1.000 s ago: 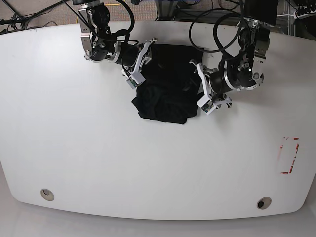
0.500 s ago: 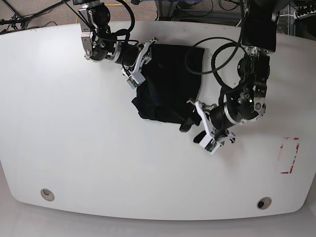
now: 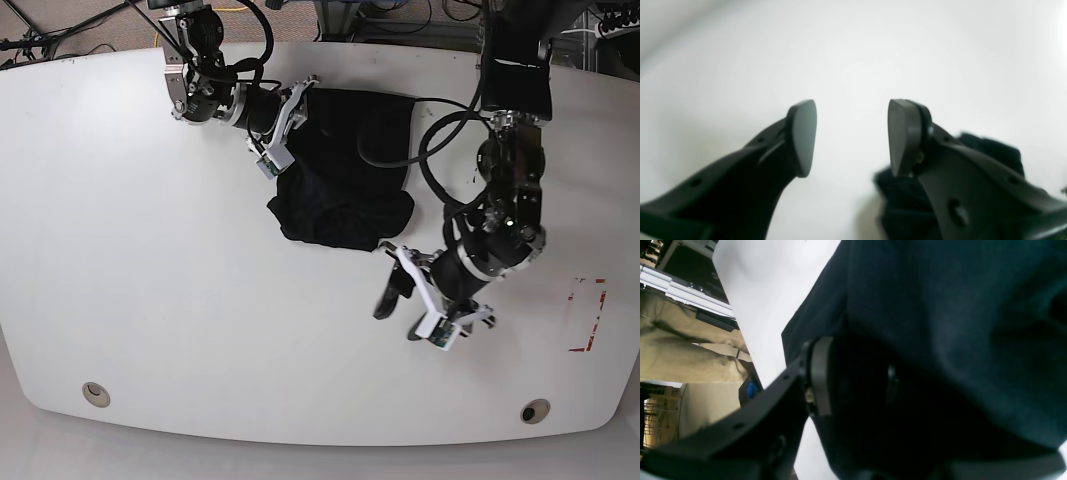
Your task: Fold the T-shirt properly
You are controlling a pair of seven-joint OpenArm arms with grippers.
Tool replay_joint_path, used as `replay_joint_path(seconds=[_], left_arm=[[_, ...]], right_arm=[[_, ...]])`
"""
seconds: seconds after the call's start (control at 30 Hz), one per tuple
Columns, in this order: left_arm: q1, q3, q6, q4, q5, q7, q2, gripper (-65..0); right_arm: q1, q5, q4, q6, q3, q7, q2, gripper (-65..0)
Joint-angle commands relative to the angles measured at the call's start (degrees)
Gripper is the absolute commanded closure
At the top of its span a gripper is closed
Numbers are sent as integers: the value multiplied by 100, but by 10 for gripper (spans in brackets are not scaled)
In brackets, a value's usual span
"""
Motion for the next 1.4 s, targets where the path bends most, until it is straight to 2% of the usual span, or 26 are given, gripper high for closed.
replay_joint_path(seconds=[0.0, 0.13, 0.3, 0.33, 0.4, 0.67, 0.8, 0.93, 1.37], left_arm=[[204, -104, -86, 577, -17, -50, -164, -310], [714, -139, -446, 1122, -26, 275, -471, -310], [1206, -130, -1123, 1377, -26, 917, -524, -308], [1338, -139, -1299, 1377, -26, 987, -524, -308], [1523, -139, -1444, 1377, -8, 1014, -524, -307], [1989, 90, -1444, 1166, 36, 1014, -542, -307], [1962, 274, -1444, 726, 44, 1005, -551, -307], [1611, 327, -1444, 199, 343, 1005, -507, -307], [617, 345, -1444, -575, 1126, 223, 285, -307]], right_arm=[[-22, -218, 16, -53, -11, -230, 34, -189], [-22, -218, 16, -53, -11, -230, 34, -189], [-4, -218, 16, -53, -11, -230, 34, -189], [4, -218, 16, -53, -11, -230, 34, -189], [4, -218, 16, -53, -11, -230, 34, -189], [4, -218, 16, -53, -11, -230, 34, -189], [4, -218, 16, -53, -11, -230, 34, -189], [4, -218, 16, -53, -20, -230, 34, -189], [-13, -218, 16, -53, -20, -222, 34, -189]])
